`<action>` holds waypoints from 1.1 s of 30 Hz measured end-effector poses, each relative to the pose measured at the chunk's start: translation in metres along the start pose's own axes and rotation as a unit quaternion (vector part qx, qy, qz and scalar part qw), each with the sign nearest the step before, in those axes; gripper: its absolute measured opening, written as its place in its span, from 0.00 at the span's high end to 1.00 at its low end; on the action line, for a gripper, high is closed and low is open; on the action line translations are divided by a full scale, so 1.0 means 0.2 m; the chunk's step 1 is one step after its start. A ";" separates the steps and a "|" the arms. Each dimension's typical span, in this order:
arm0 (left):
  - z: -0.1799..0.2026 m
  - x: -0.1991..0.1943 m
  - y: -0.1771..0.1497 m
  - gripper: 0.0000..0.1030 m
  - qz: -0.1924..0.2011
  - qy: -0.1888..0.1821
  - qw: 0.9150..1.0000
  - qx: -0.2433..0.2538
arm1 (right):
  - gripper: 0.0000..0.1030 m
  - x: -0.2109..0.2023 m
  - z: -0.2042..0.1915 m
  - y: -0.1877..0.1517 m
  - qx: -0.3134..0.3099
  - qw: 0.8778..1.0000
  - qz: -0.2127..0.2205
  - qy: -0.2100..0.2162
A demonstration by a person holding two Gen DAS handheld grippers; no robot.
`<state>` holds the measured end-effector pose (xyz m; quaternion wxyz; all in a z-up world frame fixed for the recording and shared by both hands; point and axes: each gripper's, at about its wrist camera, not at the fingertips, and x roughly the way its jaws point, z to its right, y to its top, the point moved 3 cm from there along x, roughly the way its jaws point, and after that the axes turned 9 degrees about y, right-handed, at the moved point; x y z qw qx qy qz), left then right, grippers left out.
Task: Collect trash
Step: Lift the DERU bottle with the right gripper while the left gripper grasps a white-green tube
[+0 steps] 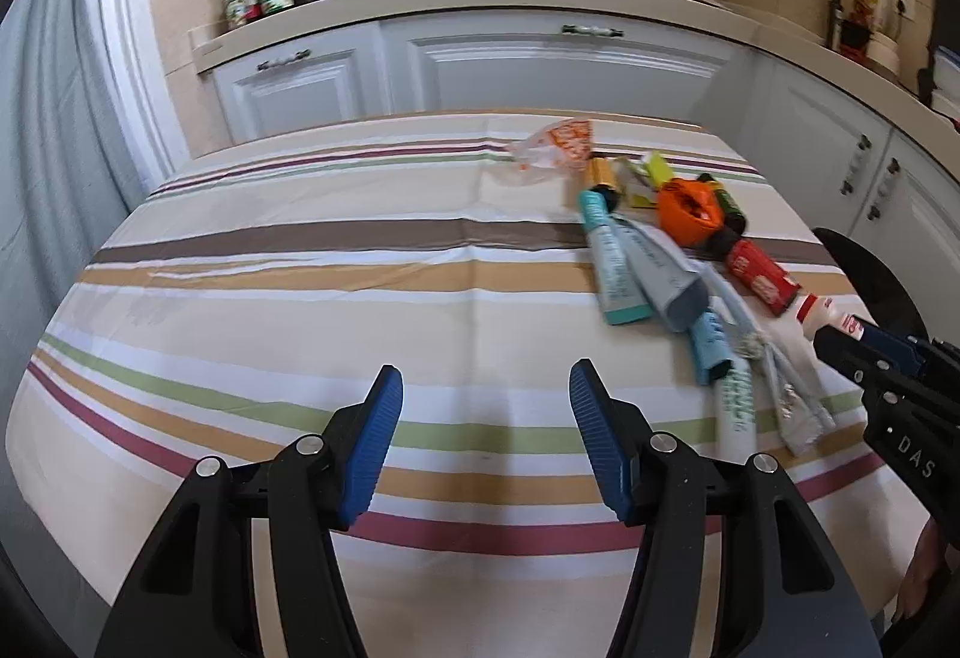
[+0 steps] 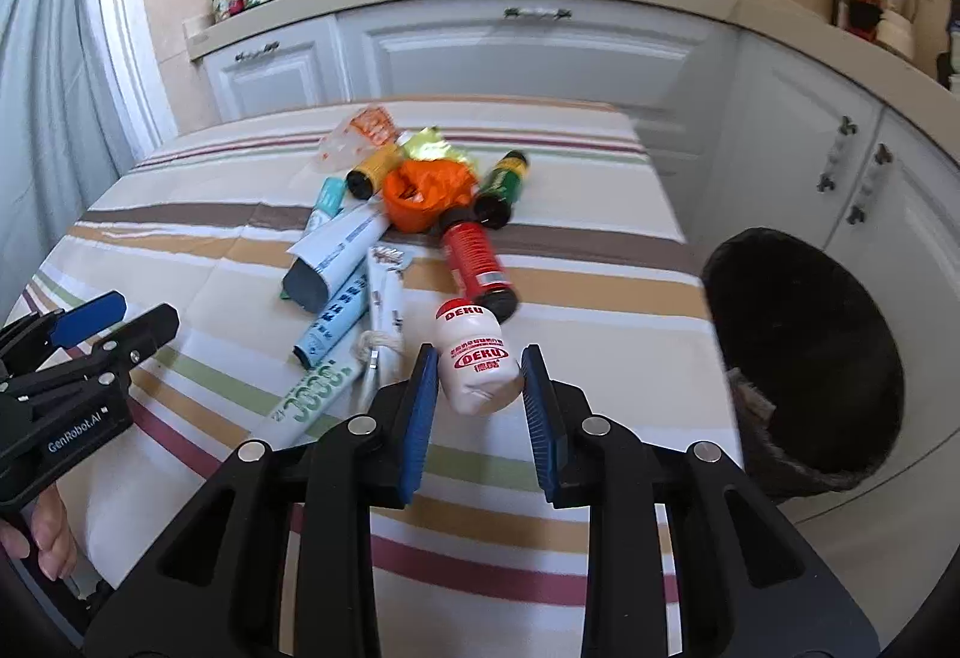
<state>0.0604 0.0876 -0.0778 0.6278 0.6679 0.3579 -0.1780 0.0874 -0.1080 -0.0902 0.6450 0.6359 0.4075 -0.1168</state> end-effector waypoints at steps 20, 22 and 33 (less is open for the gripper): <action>0.40 -0.07 -0.09 0.45 -0.005 -0.061 0.996 0.060 | 0.73 -0.27 0.42 -0.11 0.060 0.994 0.051 -0.077; 0.41 -0.05 -0.10 0.45 -0.017 -0.064 0.996 0.060 | 0.73 -0.28 0.43 -0.12 0.064 0.994 0.051 -0.076; 0.42 -0.06 -0.13 0.90 -0.012 -0.082 0.993 0.081 | 0.73 -0.28 0.44 -0.14 0.072 0.994 0.052 -0.068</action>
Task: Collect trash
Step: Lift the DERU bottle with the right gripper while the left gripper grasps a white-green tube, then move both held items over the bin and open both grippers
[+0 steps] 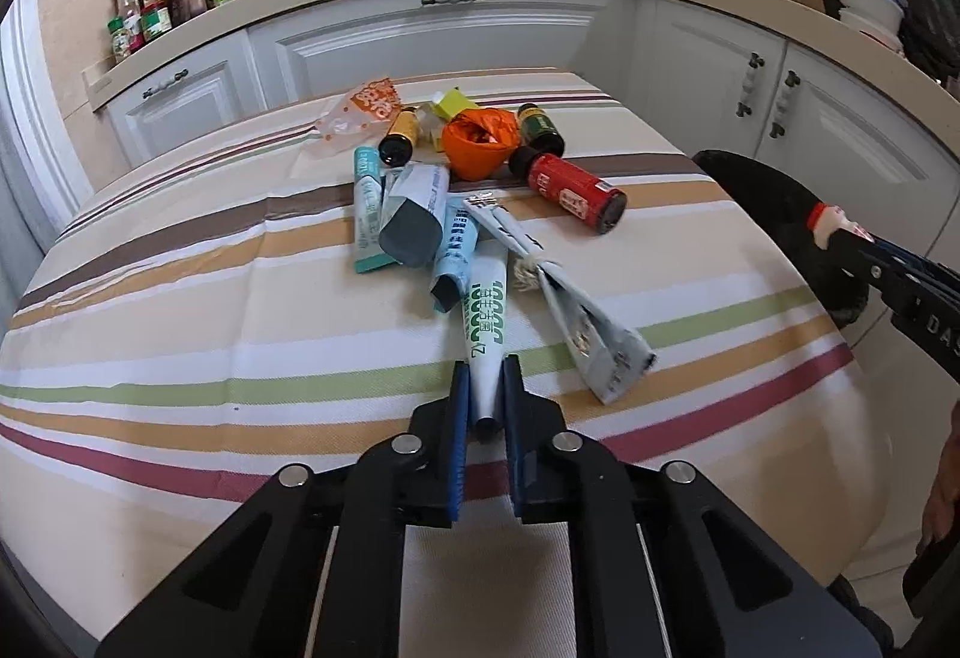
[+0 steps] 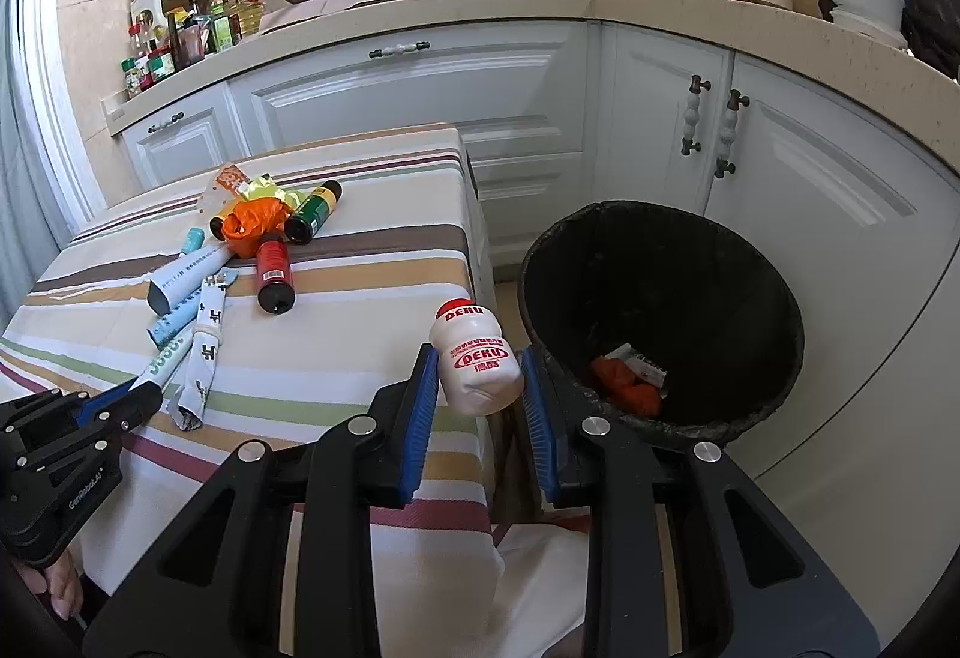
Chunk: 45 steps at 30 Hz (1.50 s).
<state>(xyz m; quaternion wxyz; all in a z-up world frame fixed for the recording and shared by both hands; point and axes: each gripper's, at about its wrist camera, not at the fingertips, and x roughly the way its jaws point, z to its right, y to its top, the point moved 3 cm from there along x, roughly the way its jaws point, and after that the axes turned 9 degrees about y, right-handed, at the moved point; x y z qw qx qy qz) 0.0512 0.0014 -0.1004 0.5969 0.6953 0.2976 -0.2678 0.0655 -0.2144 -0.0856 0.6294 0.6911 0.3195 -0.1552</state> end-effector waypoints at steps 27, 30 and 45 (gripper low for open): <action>0.13 -0.23 0.28 0.91 0.099 -0.051 0.994 -0.005 | 0.73 -0.16 0.13 0.18 0.009 0.997 0.056 -0.044; 0.23 -0.20 0.35 0.91 0.102 -0.066 0.993 0.005 | 0.73 -0.17 0.20 0.21 0.015 0.996 0.064 -0.059; 0.67 -0.04 0.64 0.91 0.109 -0.118 0.986 0.041 | 0.73 -0.11 0.57 0.34 0.045 0.989 0.078 -0.115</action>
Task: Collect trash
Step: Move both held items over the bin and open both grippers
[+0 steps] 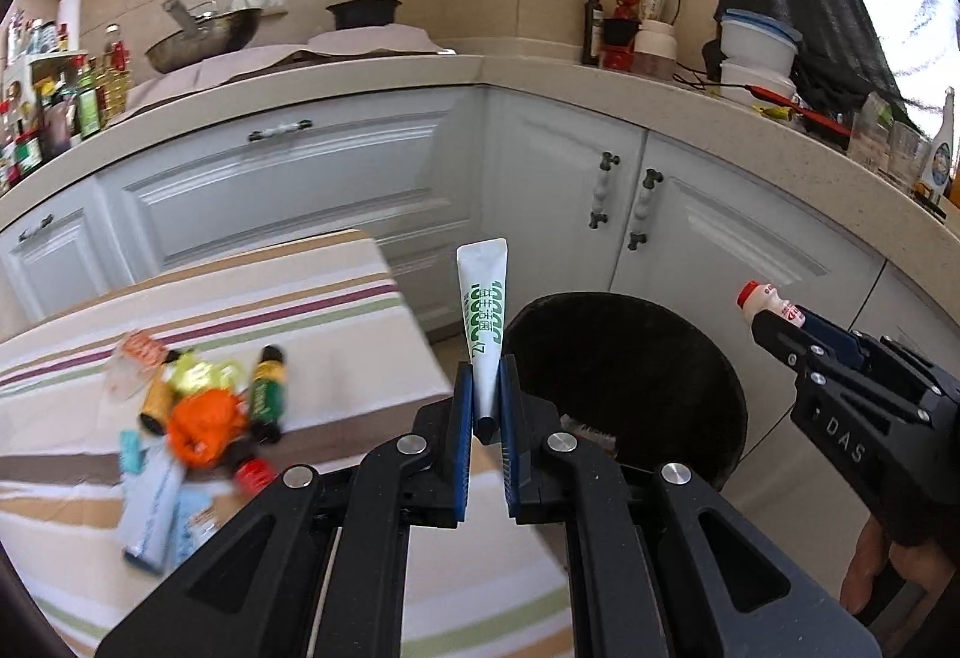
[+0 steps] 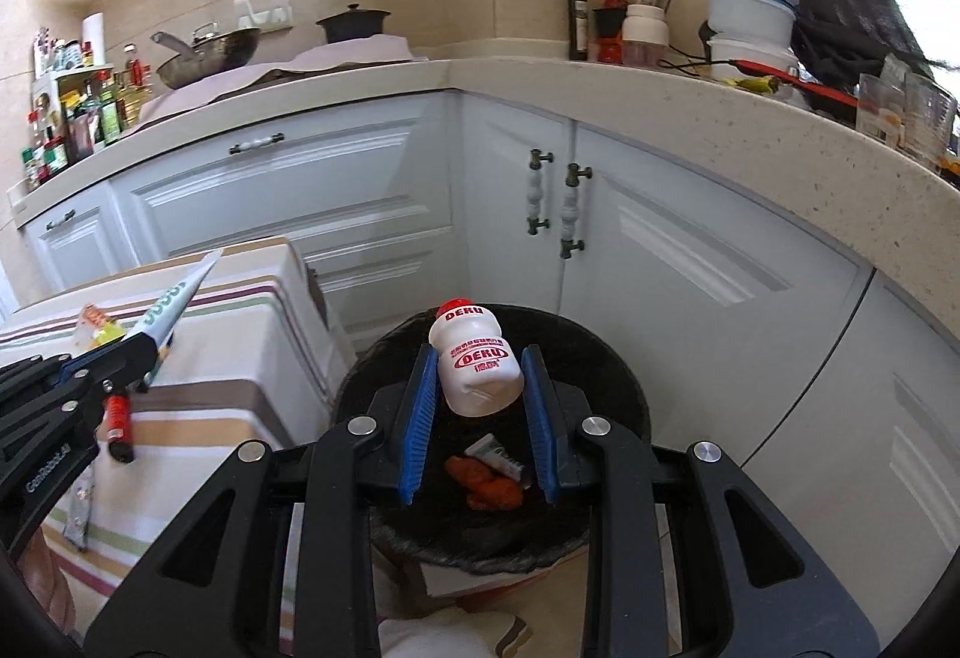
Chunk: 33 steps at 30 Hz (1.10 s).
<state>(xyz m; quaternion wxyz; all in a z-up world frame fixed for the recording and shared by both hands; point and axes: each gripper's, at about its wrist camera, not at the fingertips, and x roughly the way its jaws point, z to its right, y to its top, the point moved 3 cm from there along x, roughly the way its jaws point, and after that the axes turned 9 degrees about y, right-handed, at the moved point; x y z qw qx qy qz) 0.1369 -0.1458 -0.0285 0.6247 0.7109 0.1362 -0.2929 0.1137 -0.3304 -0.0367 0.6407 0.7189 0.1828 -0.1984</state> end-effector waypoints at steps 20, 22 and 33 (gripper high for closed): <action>0.25 0.35 0.07 0.68 -0.031 -0.002 0.999 0.039 | 0.61 0.26 0.24 0.04 0.024 0.999 -0.009 -0.025; 0.24 0.33 0.07 0.68 -0.027 0.004 0.999 0.037 | 0.61 0.25 0.23 0.03 0.023 0.999 -0.008 -0.026; 0.02 0.11 0.04 0.58 -0.014 0.029 0.999 0.009 | 0.60 0.10 0.02 0.00 0.018 1.000 -0.006 0.013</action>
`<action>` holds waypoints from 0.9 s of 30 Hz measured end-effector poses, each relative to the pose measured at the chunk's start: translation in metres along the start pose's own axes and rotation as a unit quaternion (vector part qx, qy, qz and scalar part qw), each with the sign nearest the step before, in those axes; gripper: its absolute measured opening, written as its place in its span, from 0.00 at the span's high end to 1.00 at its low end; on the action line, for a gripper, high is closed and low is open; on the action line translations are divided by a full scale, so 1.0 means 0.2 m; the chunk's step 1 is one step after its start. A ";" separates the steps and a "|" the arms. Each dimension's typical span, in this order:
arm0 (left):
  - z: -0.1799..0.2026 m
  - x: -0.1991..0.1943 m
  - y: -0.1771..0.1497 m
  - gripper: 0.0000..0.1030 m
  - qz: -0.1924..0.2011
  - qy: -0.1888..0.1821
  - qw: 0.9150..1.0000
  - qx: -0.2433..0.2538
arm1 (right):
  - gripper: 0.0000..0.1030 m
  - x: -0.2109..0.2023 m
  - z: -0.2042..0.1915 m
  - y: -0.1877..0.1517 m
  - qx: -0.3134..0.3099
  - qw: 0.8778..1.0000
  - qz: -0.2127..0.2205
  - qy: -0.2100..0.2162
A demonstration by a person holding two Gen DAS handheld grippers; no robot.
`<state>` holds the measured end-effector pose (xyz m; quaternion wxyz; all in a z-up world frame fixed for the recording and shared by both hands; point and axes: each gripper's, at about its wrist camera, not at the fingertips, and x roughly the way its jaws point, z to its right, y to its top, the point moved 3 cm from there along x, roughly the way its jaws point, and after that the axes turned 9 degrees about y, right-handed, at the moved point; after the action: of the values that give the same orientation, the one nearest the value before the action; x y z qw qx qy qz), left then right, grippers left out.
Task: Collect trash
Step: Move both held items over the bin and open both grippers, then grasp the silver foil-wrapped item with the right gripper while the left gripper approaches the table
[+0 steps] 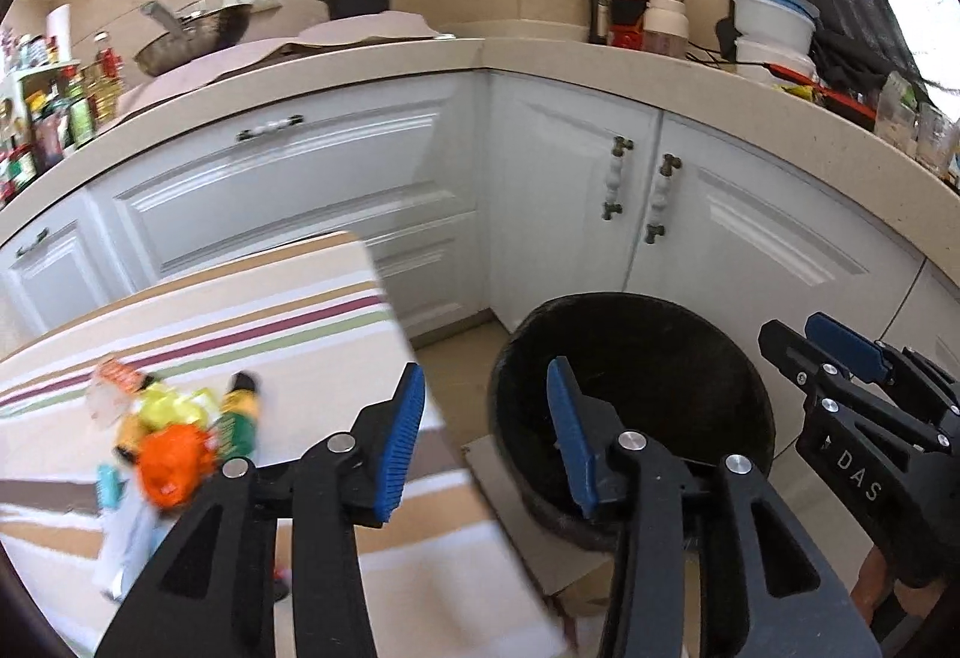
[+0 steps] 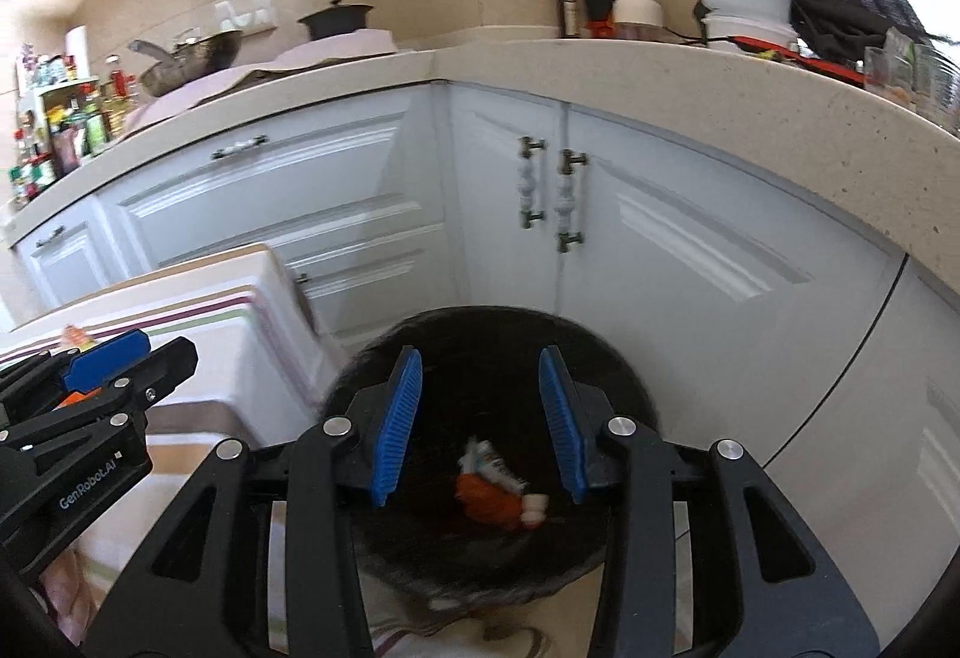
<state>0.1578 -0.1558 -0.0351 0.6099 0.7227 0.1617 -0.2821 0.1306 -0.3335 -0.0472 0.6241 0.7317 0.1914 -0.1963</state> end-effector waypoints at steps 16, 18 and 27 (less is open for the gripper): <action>-0.64 -0.33 -0.33 0.53 -0.015 0.116 0.991 -0.068 | 0.55 -0.14 -0.69 -0.24 -0.055 0.990 -0.036 0.124; -0.72 -0.35 -0.38 0.53 -0.023 0.129 0.988 -0.078 | 0.55 -0.15 -0.78 -0.28 -0.067 0.987 -0.044 0.141; -1.00 -0.42 -0.59 0.53 -0.046 0.175 0.976 -0.119 | 0.55 -0.17 -1.09 -0.41 -0.109 0.973 -0.073 0.188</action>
<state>0.0656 0.0721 -0.0571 0.6404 0.6749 0.3311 -0.1576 0.0699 -0.1071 -0.0664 0.6368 0.6675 0.3781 -0.0779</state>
